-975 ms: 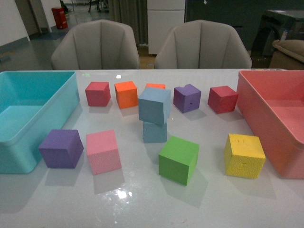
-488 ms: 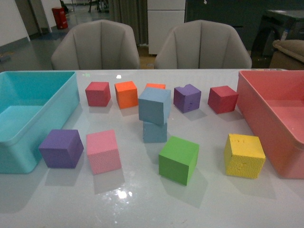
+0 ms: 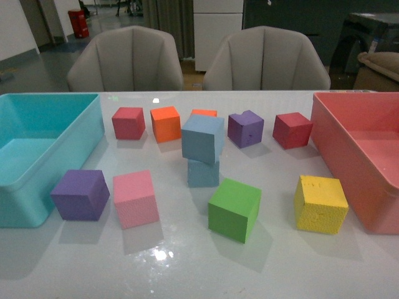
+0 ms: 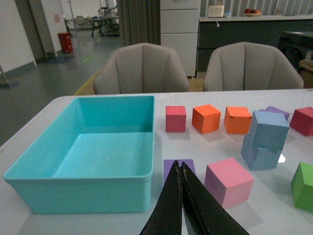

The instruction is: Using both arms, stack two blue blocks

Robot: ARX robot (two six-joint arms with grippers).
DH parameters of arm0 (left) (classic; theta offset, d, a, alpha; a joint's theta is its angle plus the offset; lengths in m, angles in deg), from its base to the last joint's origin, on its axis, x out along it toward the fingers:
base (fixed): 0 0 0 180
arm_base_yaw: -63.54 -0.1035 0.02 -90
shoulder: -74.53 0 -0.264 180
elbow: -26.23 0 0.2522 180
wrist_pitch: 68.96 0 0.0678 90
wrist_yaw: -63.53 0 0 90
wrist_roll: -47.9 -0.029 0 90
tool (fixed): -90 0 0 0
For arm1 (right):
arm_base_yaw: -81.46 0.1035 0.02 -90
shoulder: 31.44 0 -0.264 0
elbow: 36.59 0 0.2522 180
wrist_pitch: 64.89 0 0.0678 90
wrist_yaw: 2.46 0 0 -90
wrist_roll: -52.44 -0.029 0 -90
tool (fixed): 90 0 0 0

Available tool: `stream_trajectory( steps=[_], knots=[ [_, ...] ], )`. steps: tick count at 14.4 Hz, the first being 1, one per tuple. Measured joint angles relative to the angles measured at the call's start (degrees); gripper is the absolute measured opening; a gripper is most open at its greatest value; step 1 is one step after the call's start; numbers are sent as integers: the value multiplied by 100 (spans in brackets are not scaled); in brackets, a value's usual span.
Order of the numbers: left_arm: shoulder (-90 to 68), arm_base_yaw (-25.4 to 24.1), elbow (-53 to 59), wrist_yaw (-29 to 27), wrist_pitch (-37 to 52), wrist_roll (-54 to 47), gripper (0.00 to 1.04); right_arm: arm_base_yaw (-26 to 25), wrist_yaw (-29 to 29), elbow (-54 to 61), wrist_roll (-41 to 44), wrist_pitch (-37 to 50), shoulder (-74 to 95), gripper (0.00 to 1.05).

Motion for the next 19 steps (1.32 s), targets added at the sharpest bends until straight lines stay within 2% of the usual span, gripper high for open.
stream_trajectory(
  steps=[1, 3, 7, 8, 15, 19],
  knots=[
    [98, 0, 0, 0, -109, 0, 2, 0, -2, 0, 0, 0, 0, 98],
    [1045, 0, -2, 0, -1172, 0, 2, 0, 2, 0, 0, 0, 0, 98],
    [1080, 0, -2, -2, -1147, 0, 2, 0, 0, 0, 0, 0, 0, 98],
    [1080, 0, -2, 0, -1143, 0, 8, 0, 0, 0, 0, 0, 0, 98],
    [1080, 0, -2, 0, -1143, 0, 98, 0, 0, 0, 0, -2, 0, 98],
    [1080, 0, -2, 0, -1143, 0, 98, 0, 0, 0, 0, -2, 0, 98]
  ],
)
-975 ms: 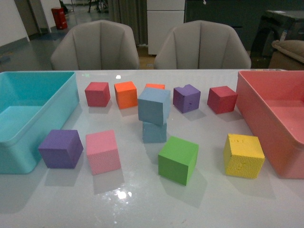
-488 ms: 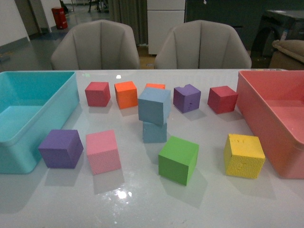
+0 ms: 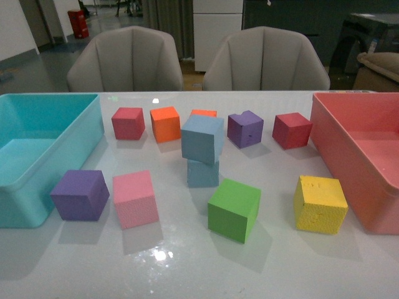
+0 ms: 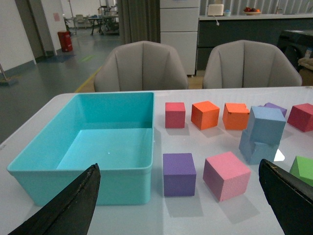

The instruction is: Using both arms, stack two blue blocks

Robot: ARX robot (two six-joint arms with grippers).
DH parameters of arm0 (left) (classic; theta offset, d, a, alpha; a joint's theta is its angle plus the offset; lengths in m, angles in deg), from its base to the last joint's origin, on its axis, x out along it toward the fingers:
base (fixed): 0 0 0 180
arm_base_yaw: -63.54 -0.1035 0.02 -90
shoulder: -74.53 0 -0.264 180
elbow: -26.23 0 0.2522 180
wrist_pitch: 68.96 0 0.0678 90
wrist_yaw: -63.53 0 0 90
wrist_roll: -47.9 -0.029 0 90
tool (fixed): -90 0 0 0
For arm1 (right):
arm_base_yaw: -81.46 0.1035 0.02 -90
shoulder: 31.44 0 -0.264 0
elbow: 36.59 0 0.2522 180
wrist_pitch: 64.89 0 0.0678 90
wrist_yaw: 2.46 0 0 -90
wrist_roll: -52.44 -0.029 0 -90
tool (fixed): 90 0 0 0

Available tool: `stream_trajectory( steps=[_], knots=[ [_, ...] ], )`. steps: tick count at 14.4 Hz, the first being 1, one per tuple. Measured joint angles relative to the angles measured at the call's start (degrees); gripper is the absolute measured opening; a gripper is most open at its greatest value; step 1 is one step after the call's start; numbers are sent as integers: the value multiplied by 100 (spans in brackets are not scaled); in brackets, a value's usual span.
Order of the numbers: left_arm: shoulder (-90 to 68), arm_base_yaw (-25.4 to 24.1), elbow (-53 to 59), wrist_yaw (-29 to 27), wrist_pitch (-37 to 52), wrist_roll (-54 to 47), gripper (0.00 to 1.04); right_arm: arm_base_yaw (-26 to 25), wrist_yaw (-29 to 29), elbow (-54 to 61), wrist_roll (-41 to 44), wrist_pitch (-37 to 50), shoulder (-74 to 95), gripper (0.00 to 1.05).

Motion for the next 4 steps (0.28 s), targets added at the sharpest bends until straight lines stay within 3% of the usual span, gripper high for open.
stream_trajectory(
  steps=[4],
  knots=[
    [0, 0, 0, 0, 0, 0, 98, 0, -2, 0, 0, 0, 0, 98]
  ],
)
